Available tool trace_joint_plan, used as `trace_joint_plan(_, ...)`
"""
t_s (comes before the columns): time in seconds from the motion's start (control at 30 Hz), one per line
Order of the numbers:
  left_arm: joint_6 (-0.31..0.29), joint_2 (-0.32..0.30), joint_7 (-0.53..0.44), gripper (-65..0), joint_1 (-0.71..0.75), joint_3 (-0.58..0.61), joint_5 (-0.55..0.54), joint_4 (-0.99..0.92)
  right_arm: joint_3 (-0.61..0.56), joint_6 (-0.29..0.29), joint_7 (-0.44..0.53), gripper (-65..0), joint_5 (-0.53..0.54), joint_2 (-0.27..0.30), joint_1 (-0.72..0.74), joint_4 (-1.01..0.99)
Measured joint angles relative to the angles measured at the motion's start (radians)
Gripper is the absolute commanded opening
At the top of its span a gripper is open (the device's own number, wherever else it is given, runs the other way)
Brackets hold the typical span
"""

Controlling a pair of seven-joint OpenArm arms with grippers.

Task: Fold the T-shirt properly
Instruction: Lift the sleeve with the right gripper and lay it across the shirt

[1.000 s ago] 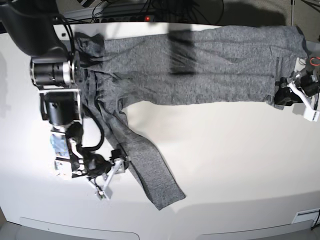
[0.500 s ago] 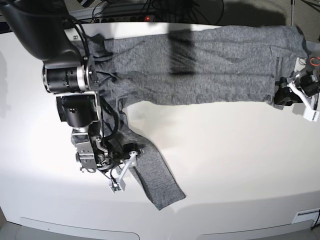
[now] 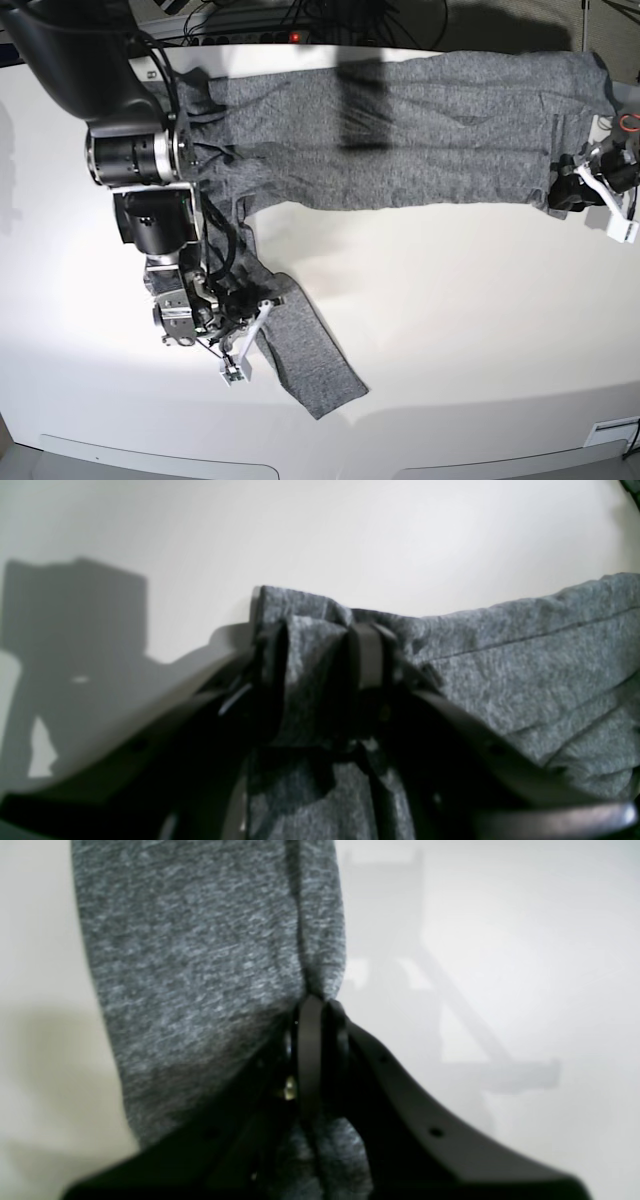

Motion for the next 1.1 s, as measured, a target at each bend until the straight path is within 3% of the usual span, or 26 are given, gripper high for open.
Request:
trace_joint_plan(0.1,0.000,0.000,0.000,-44.9,0.000,0.000,0.000,0.000,0.000,0.126,-0.104,-65.0,0.004,-0.035,-0.003,0.047)
trace_joint_plan(0.33,0.000,-0.001,-0.003,-44.9,0.000,0.000,0.000,0.000,0.000,0.132,-0.320,-65.0,0.123,-0.137,-0.055,0.197)
trace_joint_plan(0.53,0.000,-0.025,-0.001,-44.9,0.000,0.001,0.008,0.000,-0.001,0.131,-0.512,-65.0,0.265,-0.189,-0.184,0.480)
trace_joint_plan(0.7,0.000,-0.030,0.013,-44.9,0.000,-0.018,0.016,0.000,-0.049,0.133,-0.588,-65.0,0.439,-0.196,-0.295,0.627)
trace_joint_plan(0.8,0.010,-0.028,0.007,-44.9,0.005,-0.049,0.027,-0.003,-0.102,0.133,-0.633,-65.0,0.481,-0.194,-0.377,0.737)
trace_joint_plan(1.1,0.010,-0.028,0.004,-44.9,0.008,-0.059,0.029,-0.005,-0.224,0.133,-0.643,-65.0,0.570,-0.194,-0.569,1.064)
